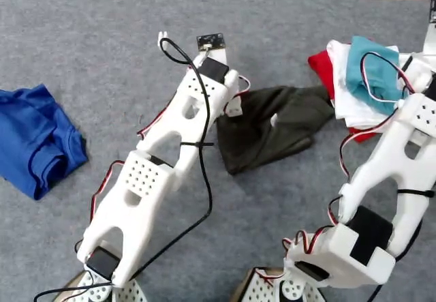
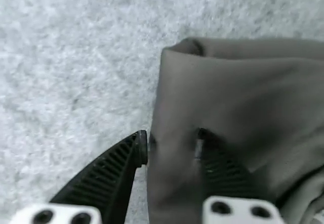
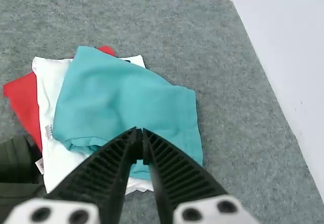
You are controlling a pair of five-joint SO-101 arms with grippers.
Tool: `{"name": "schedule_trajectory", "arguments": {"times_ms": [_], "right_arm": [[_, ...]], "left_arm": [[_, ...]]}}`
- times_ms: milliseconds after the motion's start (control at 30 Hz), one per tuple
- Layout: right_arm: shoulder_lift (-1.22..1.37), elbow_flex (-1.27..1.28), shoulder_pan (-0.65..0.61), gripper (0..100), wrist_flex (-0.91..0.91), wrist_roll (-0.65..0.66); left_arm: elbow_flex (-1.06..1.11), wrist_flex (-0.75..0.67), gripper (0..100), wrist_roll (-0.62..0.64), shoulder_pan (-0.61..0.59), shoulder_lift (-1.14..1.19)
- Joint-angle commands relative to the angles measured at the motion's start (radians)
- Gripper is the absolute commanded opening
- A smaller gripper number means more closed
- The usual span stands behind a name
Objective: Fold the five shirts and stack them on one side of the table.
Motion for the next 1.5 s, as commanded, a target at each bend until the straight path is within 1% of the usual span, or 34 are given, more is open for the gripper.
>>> {"name": "schedule_trajectory", "arguments": {"times_ms": [0,33,100,300,467,767,900,1033,1133,1233,1467], "right_arm": [[-0.062,-0.002,-0.018,0.5,0.000,0.011],[-0.062,-0.002,-0.018,0.5,0.000,0.011],[-0.062,-0.002,-0.018,0.5,0.000,0.011],[-0.061,-0.002,-0.019,0.5,0.000,0.011],[-0.061,-0.002,-0.019,0.5,0.000,0.011],[-0.059,-0.002,-0.028,0.5,-0.002,0.012],[-0.059,0.013,-0.061,0.5,0.000,0.014],[-0.059,0.031,-0.087,0.5,-0.002,0.060],[-0.059,0.033,-0.096,0.5,0.000,0.066],[-0.059,0.033,-0.096,0.5,0.000,0.066],[-0.058,0.041,-0.097,0.5,-0.002,0.068]], "left_arm": [[0.003,-0.038,3,-0.011,-0.025,-0.013],[0.003,-0.041,2,-0.011,-0.029,-0.013],[0.003,-0.037,3,-0.009,-0.043,-0.013],[0.005,-0.035,2,-0.008,-0.087,-0.013],[0.003,-0.031,2,-0.009,-0.137,0.036],[-0.006,0.066,2,-0.012,-0.192,0.065],[-0.044,0.083,2,-0.006,-0.186,0.053],[-0.206,0.169,3,-0.005,-0.147,0.030],[-0.282,0.195,10,0.041,-0.120,0.028],[-0.285,0.195,17,0.098,-0.106,0.030],[-0.299,0.183,16,0.109,-0.040,0.124]]}}
